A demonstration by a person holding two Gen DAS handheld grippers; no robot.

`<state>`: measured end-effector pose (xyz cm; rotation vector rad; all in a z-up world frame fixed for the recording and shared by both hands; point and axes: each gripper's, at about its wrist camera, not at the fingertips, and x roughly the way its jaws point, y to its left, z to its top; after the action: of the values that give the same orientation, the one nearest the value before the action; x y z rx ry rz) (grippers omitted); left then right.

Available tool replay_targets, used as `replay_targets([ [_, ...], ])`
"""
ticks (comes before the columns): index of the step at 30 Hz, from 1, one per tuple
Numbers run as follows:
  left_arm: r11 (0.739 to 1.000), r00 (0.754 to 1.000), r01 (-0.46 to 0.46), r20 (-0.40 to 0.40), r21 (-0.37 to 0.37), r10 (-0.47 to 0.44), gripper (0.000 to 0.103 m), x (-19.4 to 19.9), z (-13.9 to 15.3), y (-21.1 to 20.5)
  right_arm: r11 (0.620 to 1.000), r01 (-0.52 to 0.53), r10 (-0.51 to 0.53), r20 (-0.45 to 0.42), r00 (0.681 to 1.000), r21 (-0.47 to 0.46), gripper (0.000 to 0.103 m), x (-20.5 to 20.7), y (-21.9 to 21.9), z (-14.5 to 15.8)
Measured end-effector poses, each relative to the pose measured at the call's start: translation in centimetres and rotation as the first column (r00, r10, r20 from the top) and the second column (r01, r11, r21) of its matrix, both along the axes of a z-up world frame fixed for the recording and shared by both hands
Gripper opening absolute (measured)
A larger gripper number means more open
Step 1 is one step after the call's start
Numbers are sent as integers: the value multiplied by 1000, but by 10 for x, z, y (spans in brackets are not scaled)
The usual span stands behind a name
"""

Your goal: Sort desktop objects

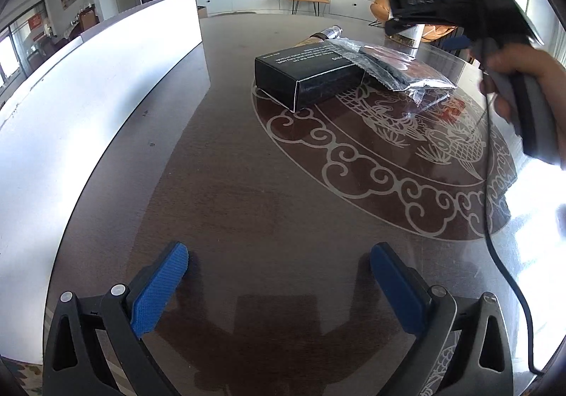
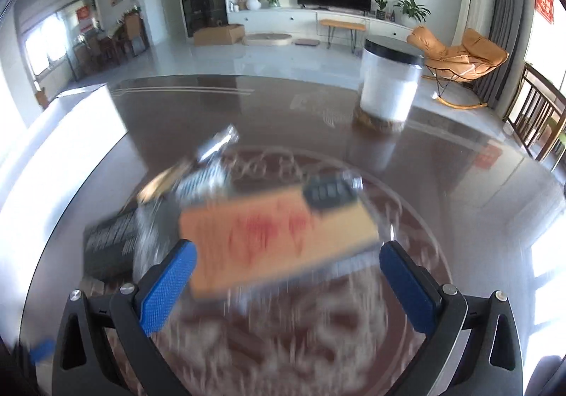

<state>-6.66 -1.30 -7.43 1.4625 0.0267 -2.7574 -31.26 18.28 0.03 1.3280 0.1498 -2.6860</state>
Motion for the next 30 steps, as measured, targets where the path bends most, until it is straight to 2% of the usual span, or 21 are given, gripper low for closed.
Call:
replay_targets([
  [4, 1000, 1000, 1, -7, 17, 0, 103, 0, 0, -2, 994, 28, -35, 69, 997, 105, 103, -49, -20, -16],
  [6, 1000, 1000, 1, -6, 16, -1, 103, 0, 0, -1, 986, 35, -54, 113, 992, 165, 103, -56, -22, -31],
  [9, 1000, 1000, 0, -1, 3, 0, 103, -1, -1, 0, 988, 66, -82, 114, 990, 138, 103, -46, -4, -41],
  [11, 1000, 1000, -1, 1, 0, 1, 103, -1, -1, 1, 991, 82, -96, 134, 986, 109, 103, -29, 14, -48],
  [13, 1000, 1000, -1, 2, -2, 1, 103, -1, -1, 1, 992, 87, -97, 114, 989, 88, 103, 0, 36, -51],
  [17, 1000, 1000, -2, 1, -2, 2, 103, 0, -1, 0, 994, 111, -109, 118, 987, -10, 103, 55, 83, -55],
  [19, 1000, 1000, -2, 1, -2, 2, 103, 0, -1, 0, 992, 125, -123, 110, 986, -9, 103, 80, 102, -52],
  [22, 1000, 1000, -2, 1, -2, 2, 103, 0, -1, 0, 993, 106, -103, 54, 993, -49, 103, 123, 126, -42],
  [25, 1000, 1000, -2, 1, -2, 2, 103, 0, -1, 0, 994, 91, -89, 26, 996, -62, 103, 163, 142, -38],
  [30, 1000, 1000, -2, 1, -2, 2, 103, 1, -1, 0, 997, 72, -72, 22, 997, -24, 103, 215, 153, -43],
])
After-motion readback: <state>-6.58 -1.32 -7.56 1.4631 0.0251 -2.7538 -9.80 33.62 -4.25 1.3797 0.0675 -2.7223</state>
